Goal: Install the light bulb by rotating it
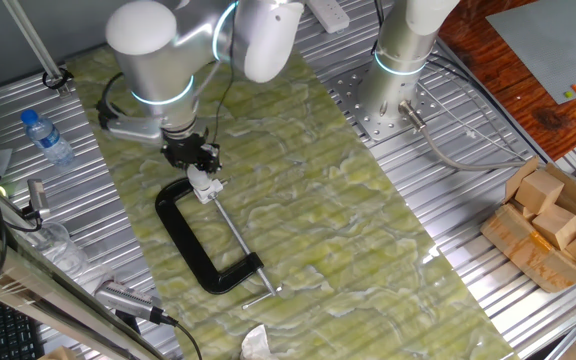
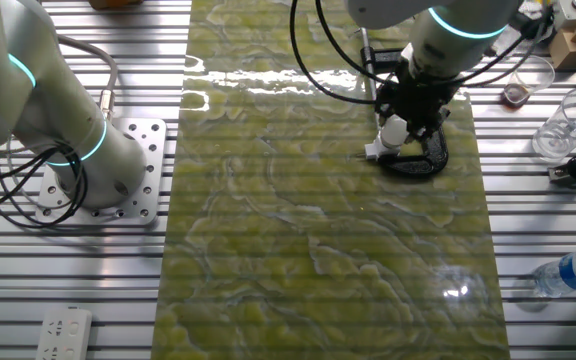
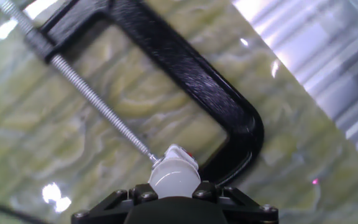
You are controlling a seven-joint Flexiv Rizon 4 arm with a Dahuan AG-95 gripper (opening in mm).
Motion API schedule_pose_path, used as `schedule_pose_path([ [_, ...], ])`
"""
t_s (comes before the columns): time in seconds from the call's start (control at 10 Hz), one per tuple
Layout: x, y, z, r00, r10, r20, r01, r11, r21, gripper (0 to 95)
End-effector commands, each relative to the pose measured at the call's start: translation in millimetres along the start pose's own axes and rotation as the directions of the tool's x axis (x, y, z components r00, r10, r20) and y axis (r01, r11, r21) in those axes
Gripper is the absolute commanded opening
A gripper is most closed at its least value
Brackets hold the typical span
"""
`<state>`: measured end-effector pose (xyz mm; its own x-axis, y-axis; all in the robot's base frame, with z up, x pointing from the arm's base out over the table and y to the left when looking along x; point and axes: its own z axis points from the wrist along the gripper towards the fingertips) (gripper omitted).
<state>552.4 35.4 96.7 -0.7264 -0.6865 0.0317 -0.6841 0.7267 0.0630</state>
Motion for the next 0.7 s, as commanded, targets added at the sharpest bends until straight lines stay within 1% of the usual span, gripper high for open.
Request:
schedule_pose_path([
  [0.1, 0.9, -0.5, 0.7, 0.967, 0.253, -0.016, -0.254, 0.967, -0.038, 0.0],
  [0.2, 1.1, -0.5, 0.7, 0.958, 0.287, -0.017, -0.288, 0.957, -0.043, 0.0],
  [0.3, 1.0, -0.5, -0.4, 0.946, 0.322, -0.026, -0.323, 0.945, -0.046, 0.0],
  [0.6, 1.0, -0.4, -0.9, 0.952, 0.306, -0.021, -0.307, 0.951, -0.031, 0.0],
  [0.7, 1.0, -0.4, -0.9, 0.959, 0.284, -0.022, -0.284, 0.958, -0.03, 19.0],
])
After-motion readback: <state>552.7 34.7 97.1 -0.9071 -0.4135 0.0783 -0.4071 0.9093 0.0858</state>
